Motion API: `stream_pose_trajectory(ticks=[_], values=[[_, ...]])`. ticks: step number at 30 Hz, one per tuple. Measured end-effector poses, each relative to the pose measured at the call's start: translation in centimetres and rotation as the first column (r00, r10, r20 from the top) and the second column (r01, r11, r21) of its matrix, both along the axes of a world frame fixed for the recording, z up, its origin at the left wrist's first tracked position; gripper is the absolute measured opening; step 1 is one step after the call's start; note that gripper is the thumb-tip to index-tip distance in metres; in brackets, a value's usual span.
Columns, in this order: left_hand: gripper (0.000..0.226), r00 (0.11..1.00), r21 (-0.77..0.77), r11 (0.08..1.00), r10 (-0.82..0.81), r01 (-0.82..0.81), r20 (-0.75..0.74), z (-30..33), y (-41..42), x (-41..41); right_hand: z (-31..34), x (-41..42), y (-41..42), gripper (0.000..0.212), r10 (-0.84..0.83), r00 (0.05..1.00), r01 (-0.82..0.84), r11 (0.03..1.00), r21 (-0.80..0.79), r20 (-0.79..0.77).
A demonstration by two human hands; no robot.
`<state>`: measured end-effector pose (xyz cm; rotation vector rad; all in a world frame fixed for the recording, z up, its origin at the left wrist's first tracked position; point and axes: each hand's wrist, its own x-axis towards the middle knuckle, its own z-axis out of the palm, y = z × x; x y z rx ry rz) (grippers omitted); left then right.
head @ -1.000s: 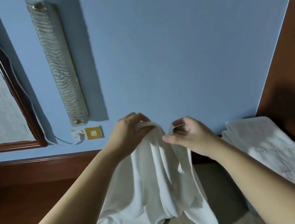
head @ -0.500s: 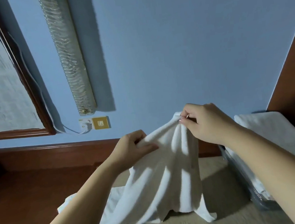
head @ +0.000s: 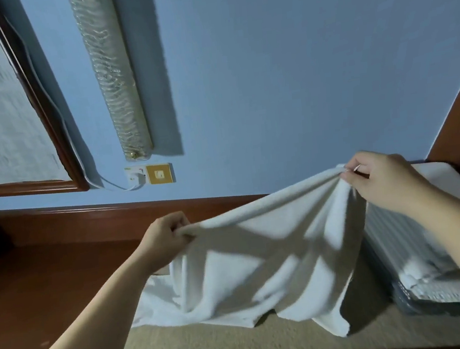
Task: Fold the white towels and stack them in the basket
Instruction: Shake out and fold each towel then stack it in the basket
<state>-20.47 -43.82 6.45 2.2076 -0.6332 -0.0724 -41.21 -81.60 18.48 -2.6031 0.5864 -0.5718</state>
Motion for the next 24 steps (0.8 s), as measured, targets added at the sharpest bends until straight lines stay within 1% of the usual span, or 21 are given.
stream_pose_trajectory(ticks=[1, 3, 4, 6, 7, 8, 9, 10, 11, 12, 13, 15, 16, 17, 19, 21, 22, 24], values=[[0.021, 0.995, -0.005, 1.000, 0.031, -0.031, 0.097, 1.1, -0.6, 0.0, -0.4, 0.3, 0.3, 0.013, 0.014, 1.000, -0.014, 1.000, 0.012, -0.028], [0.030, 0.971, -0.015, 1.000, 0.006, -0.002, 0.237, 3.4, -2.1, -0.5, -1.3, 1.0, 1.6, 0.016, 0.067, 0.993, -0.061, 0.996, 0.063, -0.095], [0.033, 0.955, -0.012, 0.999, -0.038, 0.044, 0.295, 4.6, -3.0, -0.9, -1.5, 1.3, 2.6, 0.032, 0.112, 0.986, -0.099, 0.990, 0.104, -0.125], [0.036, 0.900, 0.011, 0.989, -0.136, 0.145, 0.414, 7.0, -5.1, -2.3, -2.1, 2.3, 4.8, 0.074, 0.206, 0.967, -0.183, 0.971, 0.153, -0.149], [0.037, 0.864, 0.033, 0.982, -0.177, 0.184, 0.472, 8.0, -6.1, -3.0, -2.2, 2.9, 6.1, 0.086, 0.246, 0.954, -0.220, 0.962, 0.160, -0.170], [0.037, 0.824, 0.060, 0.976, -0.210, 0.211, 0.526, 8.9, -7.1, -3.6, -2.3, 3.5, 7.4, 0.091, 0.281, 0.939, -0.249, 0.954, 0.169, -0.198], [0.036, 0.784, 0.091, 0.970, -0.235, 0.225, 0.574, 9.6, -8.0, -4.1, -2.1, 4.0, 8.7, 0.091, 0.311, 0.925, -0.277, 0.945, 0.175, -0.217], [0.036, 0.745, 0.122, 0.966, -0.253, 0.227, 0.617, 10.1, -8.7, -4.5, -1.9, 4.4, 9.8, 0.084, 0.334, 0.914, -0.302, 0.939, 0.165, -0.228], [0.036, 0.712, 0.148, 0.965, -0.261, 0.218, 0.652, 10.4, -9.1, -4.6, -1.7, 4.9, 10.7, 0.068, 0.347, 0.910, -0.324, 0.937, 0.133, -0.228], [0.035, 0.693, 0.163, 0.966, -0.258, 0.201, 0.673, 10.5, -9.4, -4.5, -1.6, 5.3, 11.2, 0.048, 0.354, 0.909, -0.340, 0.935, 0.099, -0.221], [0.036, 0.696, 0.167, 0.968, -0.250, 0.186, 0.673, 10.5, -9.4, -4.2, -1.5, 5.5, 11.5, 0.033, 0.368, 0.907, -0.359, 0.930, 0.078, -0.207], [0.046, 0.754, 0.148, 0.972, -0.235, 0.182, 0.613, 10.0, -8.8, -3.6, -1.3, 5.8, 11.5, 0.025, 0.412, 0.895, -0.407, 0.911, 0.068, -0.172], [0.053, 0.800, 0.134, 0.970, -0.242, 0.202, 0.549, 9.6, -8.2, -3.3, -1.3, 5.8, 11.2, 0.020, 0.441, 0.883, -0.435, 0.898, 0.072, -0.163], [0.057, 0.843, 0.120, 0.964, -0.267, 0.239, 0.466, 9.0, -7.6, -3.0, -1.2, 5.7, 11.1, 0.018, 0.465, 0.869, -0.461, 0.885, 0.068, -0.166], [0.058, 0.906, 0.087, 0.940, -0.340, 0.329, 0.250, 7.4, -6.2, -2.3, -1.3, 5.6, 10.7, 0.017, 0.490, 0.849, -0.496, 0.868, 0.022, -0.198], [0.053, 0.933, 0.036, 0.933, -0.360, 0.359, 0.023, 5.2, -4.8, -1.6, -1.5, 5.7, 10.3, 0.015, 0.492, 0.842, -0.507, 0.862, -0.014, -0.219], [0.050, 0.933, 0.031, 0.933, -0.356, 0.358, -0.054, 4.0, -4.1, -1.3, -1.6, 5.8, 10.0, 0.015, 0.490, 0.843, -0.506, 0.862, -0.020, -0.222], [0.041, 0.934, 0.082, 0.934, -0.336, 0.347, -0.122, 2.0, -3.1, -1.1, -1.6, 5.9, 9.3, 0.017, 0.489, 0.847, -0.503, 0.864, -0.016, -0.211]])
